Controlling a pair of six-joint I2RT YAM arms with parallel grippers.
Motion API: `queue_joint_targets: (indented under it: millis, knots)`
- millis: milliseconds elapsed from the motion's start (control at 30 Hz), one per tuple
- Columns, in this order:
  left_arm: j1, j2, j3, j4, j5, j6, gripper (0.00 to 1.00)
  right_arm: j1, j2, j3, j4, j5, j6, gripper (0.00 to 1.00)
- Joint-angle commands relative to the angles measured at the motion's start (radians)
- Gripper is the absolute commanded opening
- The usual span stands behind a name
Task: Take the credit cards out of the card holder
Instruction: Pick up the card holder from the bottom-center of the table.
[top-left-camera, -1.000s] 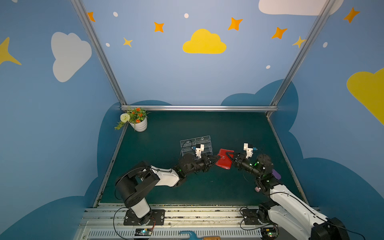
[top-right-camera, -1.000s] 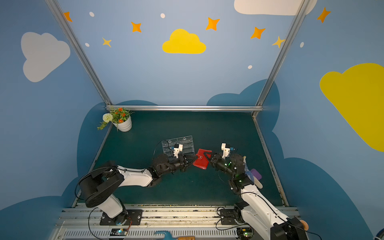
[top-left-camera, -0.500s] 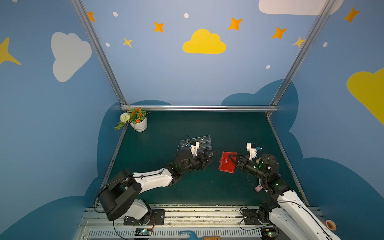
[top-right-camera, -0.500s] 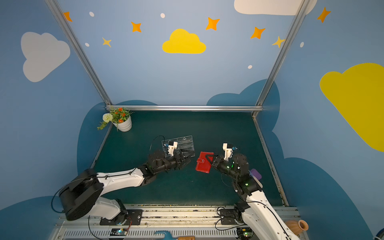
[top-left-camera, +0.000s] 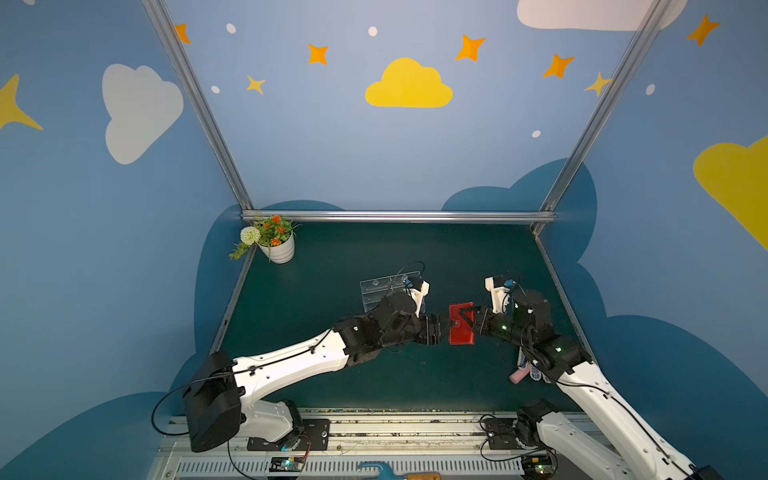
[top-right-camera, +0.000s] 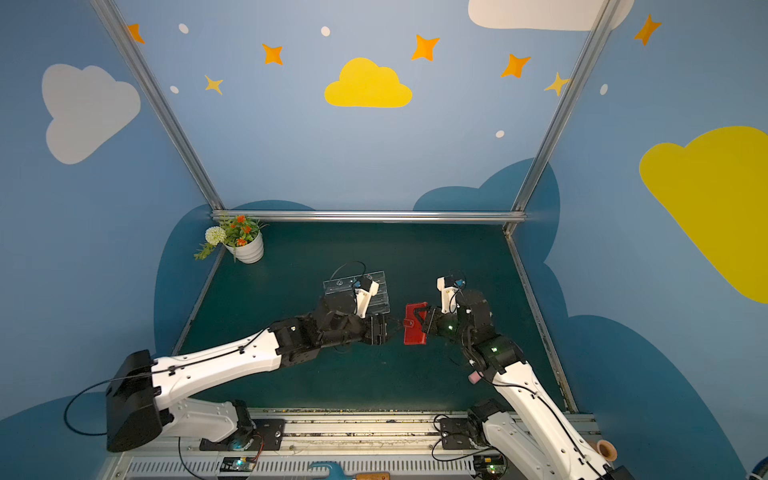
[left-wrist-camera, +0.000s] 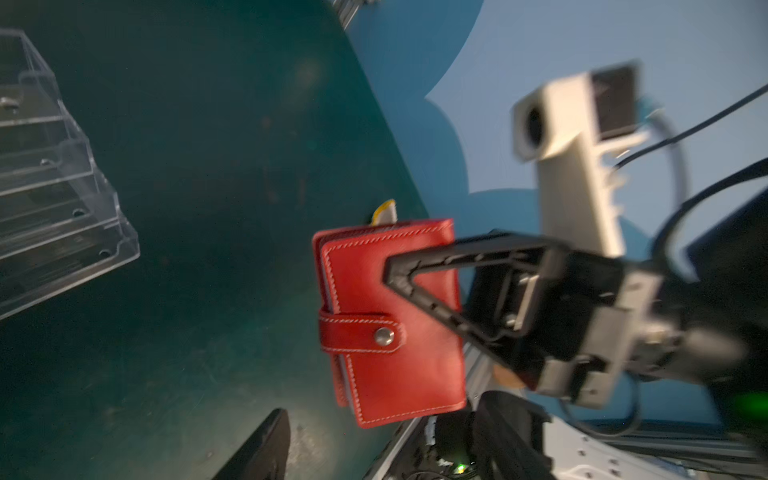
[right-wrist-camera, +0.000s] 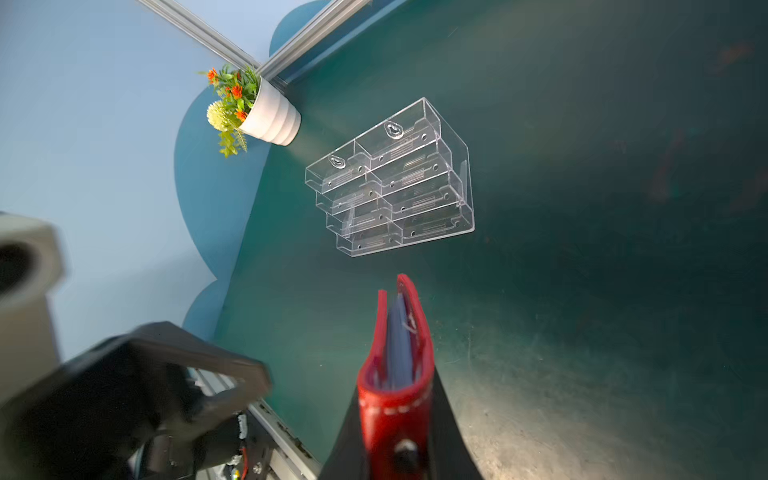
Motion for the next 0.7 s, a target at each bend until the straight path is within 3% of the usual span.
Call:
queue_joint_targets:
  millis: [0, 667]
  knots:
    - [-0.012, 0.039, 0.036, -0.104, -0.056, 0.065, 0.65, 0.019, 0.000, 0.034, -0.027, 0.034, -0.057, 0.00]
    - [-0.029, 0.147, 0.100, -0.029, -0.035, 0.054, 0.60, 0.103, 0.030, 0.028, -0.013, 0.079, -0.041, 0.00]
